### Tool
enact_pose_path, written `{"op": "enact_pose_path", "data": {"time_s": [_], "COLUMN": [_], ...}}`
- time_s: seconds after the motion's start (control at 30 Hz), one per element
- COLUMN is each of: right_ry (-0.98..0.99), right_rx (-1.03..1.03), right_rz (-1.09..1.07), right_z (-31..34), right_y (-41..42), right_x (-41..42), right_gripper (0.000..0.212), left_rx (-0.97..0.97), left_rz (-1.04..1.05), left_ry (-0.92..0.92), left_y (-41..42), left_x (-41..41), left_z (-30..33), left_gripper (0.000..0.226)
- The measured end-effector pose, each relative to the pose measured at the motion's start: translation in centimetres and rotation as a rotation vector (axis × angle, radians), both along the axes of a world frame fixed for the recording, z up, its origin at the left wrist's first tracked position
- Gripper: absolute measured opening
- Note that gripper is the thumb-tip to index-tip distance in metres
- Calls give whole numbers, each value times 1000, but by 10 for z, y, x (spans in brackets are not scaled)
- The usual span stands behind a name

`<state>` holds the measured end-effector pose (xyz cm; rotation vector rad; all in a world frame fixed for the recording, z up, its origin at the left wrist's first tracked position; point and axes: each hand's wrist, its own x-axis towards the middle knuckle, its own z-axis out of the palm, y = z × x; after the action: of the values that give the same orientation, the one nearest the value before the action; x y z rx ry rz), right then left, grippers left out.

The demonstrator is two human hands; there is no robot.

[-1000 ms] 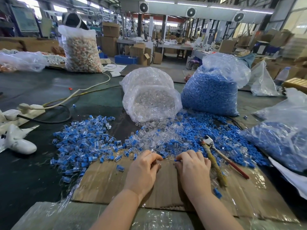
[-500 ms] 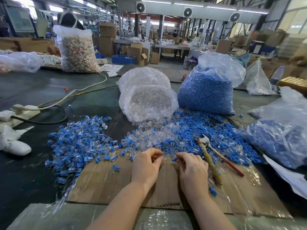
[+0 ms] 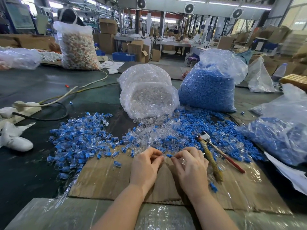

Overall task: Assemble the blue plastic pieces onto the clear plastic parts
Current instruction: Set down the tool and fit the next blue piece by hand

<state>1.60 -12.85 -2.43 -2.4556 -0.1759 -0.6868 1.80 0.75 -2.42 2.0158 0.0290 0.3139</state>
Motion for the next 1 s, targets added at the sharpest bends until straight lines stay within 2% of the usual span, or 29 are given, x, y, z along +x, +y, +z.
{"op": "enact_pose_path", "data": {"time_s": [0.53, 1.0], "right_ry": [-28, -39], "right_rx": [-44, -78], "right_rz": [86, 117], "right_z": [2, 1], "right_y": [2, 3], "right_x": [-2, -3], "right_gripper": [17, 18], "left_rx": [-3, -47], "left_rz": [-4, -90], "left_ry": [26, 88], "left_y": [0, 0], "left_x": [0, -3], "left_z": [1, 2], "left_gripper": [13, 16]}}
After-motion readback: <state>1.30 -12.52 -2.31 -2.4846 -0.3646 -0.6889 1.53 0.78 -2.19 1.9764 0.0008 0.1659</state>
